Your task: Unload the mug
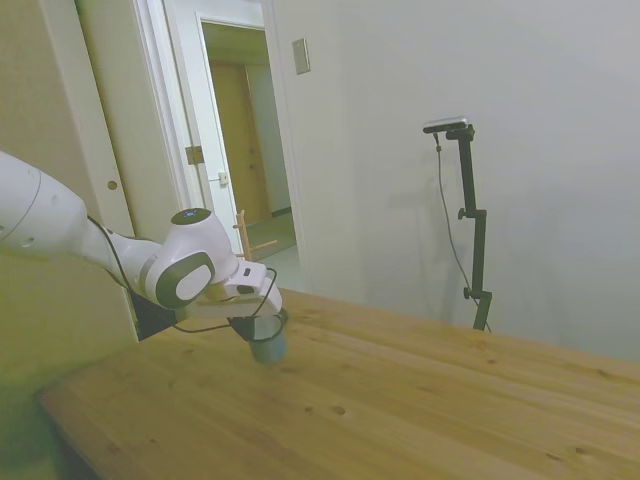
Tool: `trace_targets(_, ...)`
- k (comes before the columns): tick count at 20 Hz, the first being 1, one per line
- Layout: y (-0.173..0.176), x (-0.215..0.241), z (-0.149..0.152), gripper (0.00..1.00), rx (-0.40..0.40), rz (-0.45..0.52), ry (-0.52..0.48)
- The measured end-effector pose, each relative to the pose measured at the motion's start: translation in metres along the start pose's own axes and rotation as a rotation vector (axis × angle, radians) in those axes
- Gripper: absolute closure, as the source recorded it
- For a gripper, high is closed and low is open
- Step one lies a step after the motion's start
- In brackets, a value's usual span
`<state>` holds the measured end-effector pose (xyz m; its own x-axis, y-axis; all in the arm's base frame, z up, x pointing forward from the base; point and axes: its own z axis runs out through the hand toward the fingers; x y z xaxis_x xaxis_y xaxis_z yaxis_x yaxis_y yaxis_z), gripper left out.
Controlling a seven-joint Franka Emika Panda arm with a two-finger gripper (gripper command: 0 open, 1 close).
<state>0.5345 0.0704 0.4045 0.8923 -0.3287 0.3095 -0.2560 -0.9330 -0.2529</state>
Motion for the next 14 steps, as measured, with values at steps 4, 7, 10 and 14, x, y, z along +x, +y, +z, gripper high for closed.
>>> trace_targets(4, 0.016, 0.005, 0.004, 1.0, -0.029, 0.016, -0.001)
trace_targets(7, 0.027, 0.008, 0.009, 1.0, -0.048, 0.026, -0.004)
trace_targets(10, 0.037, 0.01, 0.013, 1.0, -0.077, 0.024, -0.004)
trace_targets(14, 0.049, 0.013, 0.013, 1.0, -0.12, 0.018, -0.004)
